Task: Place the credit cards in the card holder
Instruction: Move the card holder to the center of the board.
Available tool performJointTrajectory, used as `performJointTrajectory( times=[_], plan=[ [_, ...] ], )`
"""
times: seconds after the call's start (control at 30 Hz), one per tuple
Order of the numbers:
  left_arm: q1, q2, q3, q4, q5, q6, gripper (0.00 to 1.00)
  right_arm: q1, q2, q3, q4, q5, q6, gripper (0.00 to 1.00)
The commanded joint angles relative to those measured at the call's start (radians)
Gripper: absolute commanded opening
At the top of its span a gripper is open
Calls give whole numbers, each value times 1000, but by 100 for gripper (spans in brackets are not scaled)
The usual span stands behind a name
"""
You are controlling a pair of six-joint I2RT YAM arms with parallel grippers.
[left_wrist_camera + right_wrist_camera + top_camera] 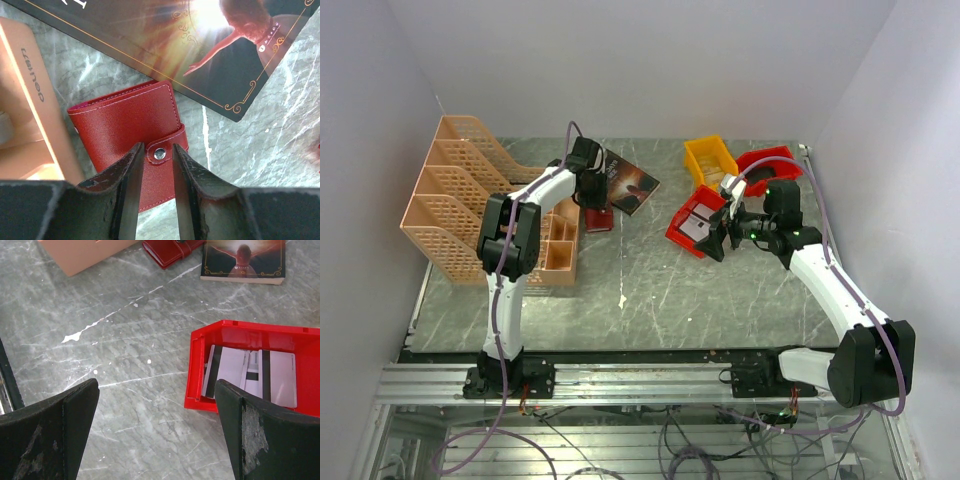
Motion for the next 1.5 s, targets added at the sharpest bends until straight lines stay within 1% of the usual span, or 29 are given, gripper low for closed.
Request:
performJointTrajectory(
  times=[0.0,0.13,0.2,0.37,0.43,0.47,0.67,0.77,0.87,0.97,1.03,1.1,1.13,1.2,1.23,1.27,1.33,1.4,1.47],
  plan=[
    [4,7,-2,-3,37,-16,39,-6,-11,-8,19,8,-12,100],
    [-9,-2,-30,-2,24,-17,36,-6,-12,-8,19,12,-13,100],
    [-15,-1,-43,2,20,-19,33,-8,-16,-9,20,11,-12,100],
    [-44,-22,-85,37,38,-43,17,-6,-17,-11,22,6,-12,100],
    [-61,-47,-115,63,54,-57,8,-7,-18,-11,22,4,-13,100],
    [-70,-64,-136,79,63,-67,7,-6,-19,-11,21,4,-13,100],
    [-145,-217,-330,216,122,-138,7,-6,-16,-14,16,-3,-24,100],
    [-214,-298,-446,313,137,-217,7,-5,-6,-17,12,-21,-33,100],
    [-293,-367,-555,416,113,-302,7,-3,4,-20,7,-53,-44,100],
    [-369,-422,-669,536,52,-398,7,-2,9,-33,5,-96,-76,100],
    [-420,-437,-709,609,8,-447,7,10,22,-58,-6,-137,-130,97],
    [-473,-431,-722,647,-29,-483,7,30,29,-78,-38,-179,-232,93],
    [-498,-428,-721,653,-50,-493,7,42,27,-87,-61,-196,-303,92],
    [-540,-433,-726,669,-97,-511,10,63,15,-107,-100,-208,-427,92],
    [-557,-441,-730,674,-123,-519,16,69,8,-117,-114,-209,-476,92],
    [-571,-458,-739,678,-152,-524,25,73,4,-123,-128,-210,-521,92],
    [-595,-503,-768,690,-202,-531,35,77,1,-131,-168,-216,-598,91],
    [-607,-563,-813,703,-248,-534,41,80,8,-135,-209,-225,-688,88],
    [-614,-623,-846,696,-277,-526,44,89,21,-138,-210,-214,-698,86]
  ],
)
